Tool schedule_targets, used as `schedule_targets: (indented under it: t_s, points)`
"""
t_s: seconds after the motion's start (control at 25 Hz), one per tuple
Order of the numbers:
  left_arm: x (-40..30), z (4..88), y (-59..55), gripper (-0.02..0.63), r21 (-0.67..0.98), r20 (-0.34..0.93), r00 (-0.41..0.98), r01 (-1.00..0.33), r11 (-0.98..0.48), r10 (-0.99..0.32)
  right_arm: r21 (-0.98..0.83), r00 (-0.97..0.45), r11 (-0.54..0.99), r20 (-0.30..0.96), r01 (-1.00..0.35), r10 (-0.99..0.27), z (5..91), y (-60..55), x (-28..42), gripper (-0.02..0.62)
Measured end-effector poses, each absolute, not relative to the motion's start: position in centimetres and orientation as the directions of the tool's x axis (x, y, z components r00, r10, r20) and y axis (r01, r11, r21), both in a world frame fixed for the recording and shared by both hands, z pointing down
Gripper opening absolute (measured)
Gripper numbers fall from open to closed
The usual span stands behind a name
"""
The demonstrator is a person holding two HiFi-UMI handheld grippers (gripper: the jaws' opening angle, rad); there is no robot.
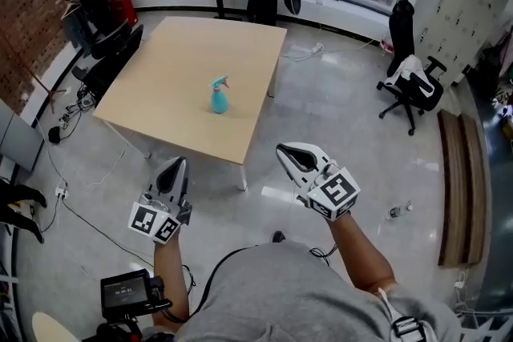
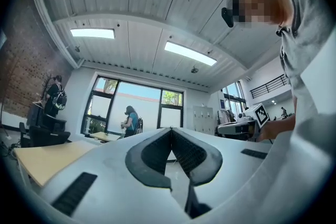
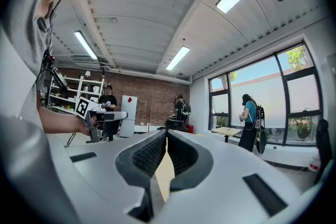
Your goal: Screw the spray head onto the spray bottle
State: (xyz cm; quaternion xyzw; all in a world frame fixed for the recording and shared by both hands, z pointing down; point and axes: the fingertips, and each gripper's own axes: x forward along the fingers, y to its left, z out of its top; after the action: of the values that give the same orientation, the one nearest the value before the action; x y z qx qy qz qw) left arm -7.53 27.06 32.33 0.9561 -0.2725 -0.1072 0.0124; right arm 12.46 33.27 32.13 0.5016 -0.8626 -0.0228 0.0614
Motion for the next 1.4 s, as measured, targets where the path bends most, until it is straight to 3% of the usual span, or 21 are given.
schedule_targets:
  t_s: [0.32, 0.68, 1.24, 1.4]
  points:
    - [-0.3, 30.0, 18.6, 0.006, 0.016, -0.234, 0.787, -0.583, -0.812, -0.570, 0.183, -0.565, 0.568, 0.072, -0.803, -0.822, 30.7, 24.5, 17.6, 0.008]
    - [3.7, 33.0, 13.8, 0.005, 0.038, -0.190, 0.756, -0.632, -0.774, -0.627, 0.140, -0.618, 0.625, 0.092, -0.768, -0.781, 32.2, 18.8, 20.0, 0.008]
    - [3.8, 36.3, 0.8, 0.006, 0.083, -0.156, 0.781, -0.600, -0.796, -0.605, 0.084, -0.630, 0.638, 0.105, -0.766, -0.770, 34.4, 6.6, 19.1, 0.008]
    - [-0.1, 38.8, -7.5, 0.006, 0.116, -0.135, 0.812, -0.556, -0.823, -0.568, 0.049, -0.619, 0.628, 0.127, -0.776, -0.775, 36.9, -1.5, 14.8, 0.008]
